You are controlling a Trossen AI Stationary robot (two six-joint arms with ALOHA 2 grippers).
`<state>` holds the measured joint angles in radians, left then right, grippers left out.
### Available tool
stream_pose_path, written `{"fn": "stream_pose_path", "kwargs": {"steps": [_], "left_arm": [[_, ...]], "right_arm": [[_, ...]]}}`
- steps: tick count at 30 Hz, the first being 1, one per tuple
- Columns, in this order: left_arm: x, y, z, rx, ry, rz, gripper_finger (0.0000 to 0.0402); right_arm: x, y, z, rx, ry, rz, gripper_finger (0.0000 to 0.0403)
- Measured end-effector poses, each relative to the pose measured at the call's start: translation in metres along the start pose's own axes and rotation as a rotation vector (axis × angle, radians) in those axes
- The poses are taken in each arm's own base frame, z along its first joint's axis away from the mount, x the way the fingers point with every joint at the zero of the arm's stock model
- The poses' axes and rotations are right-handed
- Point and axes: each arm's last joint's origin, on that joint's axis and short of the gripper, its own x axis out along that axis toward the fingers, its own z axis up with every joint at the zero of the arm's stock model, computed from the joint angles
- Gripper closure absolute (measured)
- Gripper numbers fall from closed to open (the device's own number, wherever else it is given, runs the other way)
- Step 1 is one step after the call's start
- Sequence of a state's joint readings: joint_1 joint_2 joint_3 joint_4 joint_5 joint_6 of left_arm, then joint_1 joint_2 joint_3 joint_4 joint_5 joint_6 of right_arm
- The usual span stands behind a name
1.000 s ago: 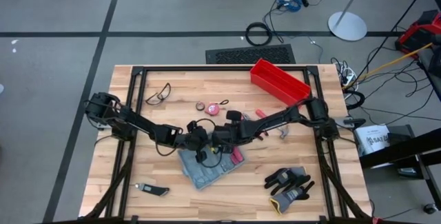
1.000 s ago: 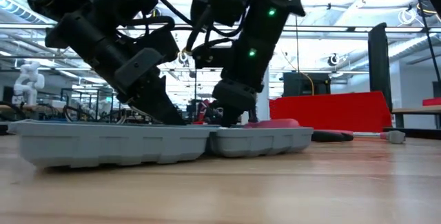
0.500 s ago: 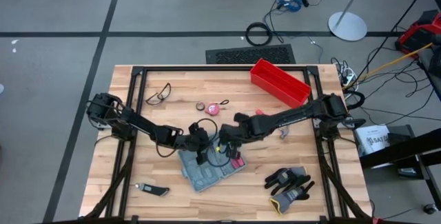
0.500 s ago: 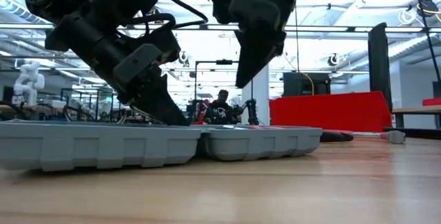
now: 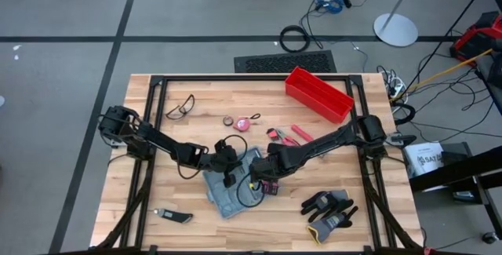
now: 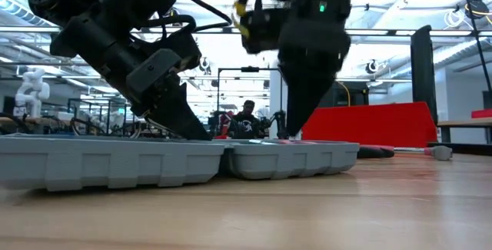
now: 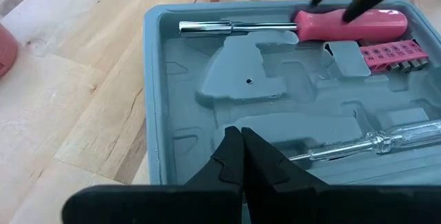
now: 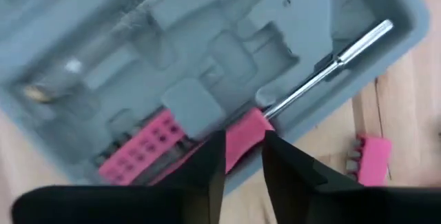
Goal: Prefit tool cases
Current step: Remove the screwdriver from the toolbox
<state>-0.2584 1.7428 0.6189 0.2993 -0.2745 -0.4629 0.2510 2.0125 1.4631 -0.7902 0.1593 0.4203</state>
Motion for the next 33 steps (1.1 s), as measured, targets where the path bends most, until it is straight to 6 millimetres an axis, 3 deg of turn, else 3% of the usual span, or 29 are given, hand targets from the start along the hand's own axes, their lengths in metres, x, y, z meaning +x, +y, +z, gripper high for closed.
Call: {"fn": "stream_pose_path", "kwargs": {"steps": [5,12,19,26,33], "left_arm": [[0.000,0.000,0.000,0.006,-0.002,0.001,0.0400],[0.000,0.000,0.000,0.007,-0.003,0.003,0.0400],[0.000,-0.001,0.000,0.010,-0.004,0.004,0.0400],[-0.001,-0.002,-0.001,0.014,-0.005,0.005,0.0400],[-0.001,-0.003,-0.001,0.024,-0.009,0.004,0.0400]], "right_arm": [[0.009,-0.008,0.008,-0.013,-0.056,-0.067,0.0277],[0.007,-0.027,0.016,0.034,-0.088,-0.127,0.0253],[0.017,-0.043,0.032,0.116,-0.174,-0.135,0.0252],[0.047,-0.047,0.026,0.156,-0.076,-0.193,0.0252],[0.055,-0.047,0.023,0.207,-0.062,-0.253,0.0283]]}}
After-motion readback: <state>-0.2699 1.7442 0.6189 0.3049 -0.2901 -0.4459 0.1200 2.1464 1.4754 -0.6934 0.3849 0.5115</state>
